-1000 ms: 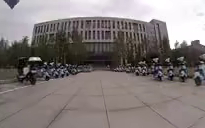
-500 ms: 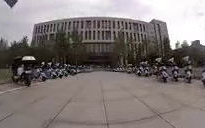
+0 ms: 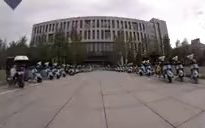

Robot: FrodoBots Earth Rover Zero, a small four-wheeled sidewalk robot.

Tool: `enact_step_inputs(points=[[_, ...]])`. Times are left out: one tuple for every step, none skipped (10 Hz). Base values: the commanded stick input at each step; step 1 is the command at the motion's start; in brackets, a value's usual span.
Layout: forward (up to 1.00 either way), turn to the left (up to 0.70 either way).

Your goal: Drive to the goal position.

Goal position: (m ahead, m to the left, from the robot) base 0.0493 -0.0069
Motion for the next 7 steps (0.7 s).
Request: enact_step_inputs(points=[[0.39,0.0],[0.07,0.0],[0.0,0.0],[0.0,0.0],[0.0,0.0],[0.0,0.0],[0.0,0.0]])
